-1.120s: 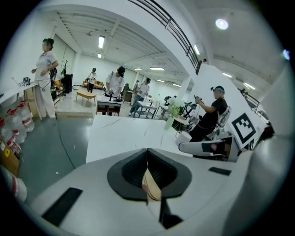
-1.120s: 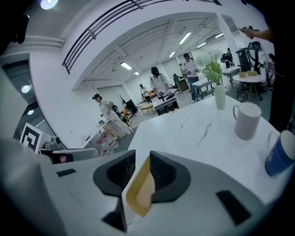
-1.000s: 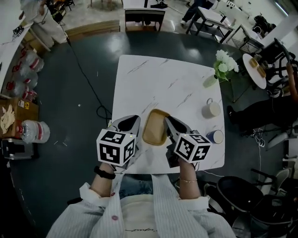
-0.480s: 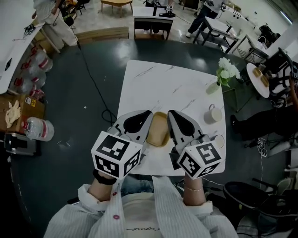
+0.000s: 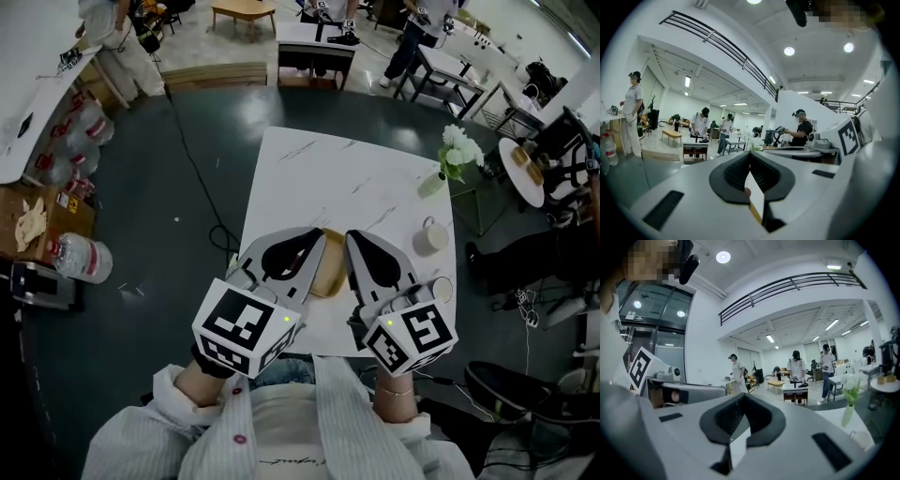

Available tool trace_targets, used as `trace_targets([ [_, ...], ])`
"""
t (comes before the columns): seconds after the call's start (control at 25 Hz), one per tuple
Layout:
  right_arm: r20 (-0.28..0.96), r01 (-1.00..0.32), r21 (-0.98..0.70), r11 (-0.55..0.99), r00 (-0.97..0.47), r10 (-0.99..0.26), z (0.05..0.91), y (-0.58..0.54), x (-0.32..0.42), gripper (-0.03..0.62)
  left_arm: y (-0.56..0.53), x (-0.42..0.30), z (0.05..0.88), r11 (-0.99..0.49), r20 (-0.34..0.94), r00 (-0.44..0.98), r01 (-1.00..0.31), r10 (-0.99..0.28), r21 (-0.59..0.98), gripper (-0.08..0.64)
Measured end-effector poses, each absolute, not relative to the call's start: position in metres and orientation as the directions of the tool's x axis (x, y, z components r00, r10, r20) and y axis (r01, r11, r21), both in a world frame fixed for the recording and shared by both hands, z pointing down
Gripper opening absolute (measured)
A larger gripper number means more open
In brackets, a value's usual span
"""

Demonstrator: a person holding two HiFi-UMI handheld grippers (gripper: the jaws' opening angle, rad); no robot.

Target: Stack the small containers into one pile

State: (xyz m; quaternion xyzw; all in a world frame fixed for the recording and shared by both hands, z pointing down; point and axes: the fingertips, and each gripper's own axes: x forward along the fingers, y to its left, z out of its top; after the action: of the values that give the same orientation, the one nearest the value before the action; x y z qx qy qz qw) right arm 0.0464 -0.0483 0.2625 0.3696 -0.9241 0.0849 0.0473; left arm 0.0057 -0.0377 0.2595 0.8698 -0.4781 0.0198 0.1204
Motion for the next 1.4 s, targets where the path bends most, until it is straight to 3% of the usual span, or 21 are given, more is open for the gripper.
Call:
trace_targets([
  [0.88,0.195,-0.694,-0.141,0.706,-0.718,-0.668,0.281,-0.065,0.034,0.011,-0.059,0.007,0.273,-0.585,0.173,0.595,-0.804,-0.785,0.109,0.017],
  [1.4,0.246,-0.707,-0.143,0.693,-0.703,-0.667,0.297,-0.072,0.031,0.011,-0.069,-0.004,0.282,-0.591,0.210,0.607,-0.794,-0.766,0.141,0.017],
])
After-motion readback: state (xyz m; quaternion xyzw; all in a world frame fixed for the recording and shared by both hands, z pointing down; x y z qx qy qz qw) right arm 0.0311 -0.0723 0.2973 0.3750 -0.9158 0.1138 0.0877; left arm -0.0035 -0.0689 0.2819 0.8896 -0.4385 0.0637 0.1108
